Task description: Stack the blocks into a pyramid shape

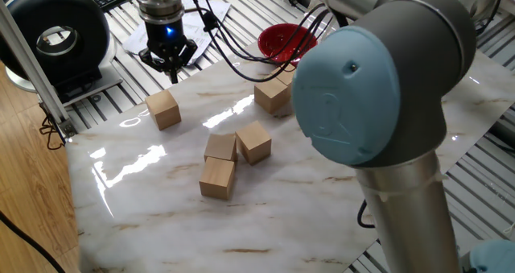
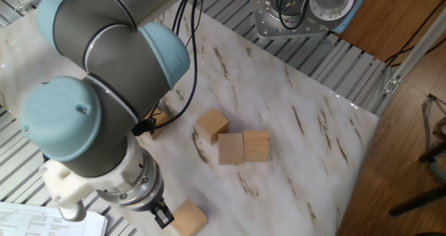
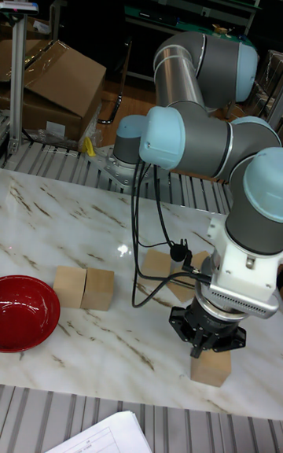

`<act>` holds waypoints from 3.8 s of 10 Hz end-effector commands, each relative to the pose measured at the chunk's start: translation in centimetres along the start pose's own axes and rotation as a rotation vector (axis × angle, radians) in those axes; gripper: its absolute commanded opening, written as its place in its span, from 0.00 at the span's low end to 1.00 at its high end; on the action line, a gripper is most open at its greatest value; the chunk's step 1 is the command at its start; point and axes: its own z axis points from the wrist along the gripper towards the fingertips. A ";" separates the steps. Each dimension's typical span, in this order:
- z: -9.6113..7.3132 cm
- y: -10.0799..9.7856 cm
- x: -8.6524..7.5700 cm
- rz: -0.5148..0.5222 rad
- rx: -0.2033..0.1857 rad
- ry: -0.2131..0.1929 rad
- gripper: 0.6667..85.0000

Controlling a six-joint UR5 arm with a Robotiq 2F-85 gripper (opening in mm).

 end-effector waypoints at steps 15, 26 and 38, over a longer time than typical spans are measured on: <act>0.1 5.0 0.7 0.115 0.033 -0.024 0.00; 1.1 3.4 2.0 0.101 0.028 -0.054 0.00; -0.2 4.0 3.0 0.115 0.031 -0.057 0.00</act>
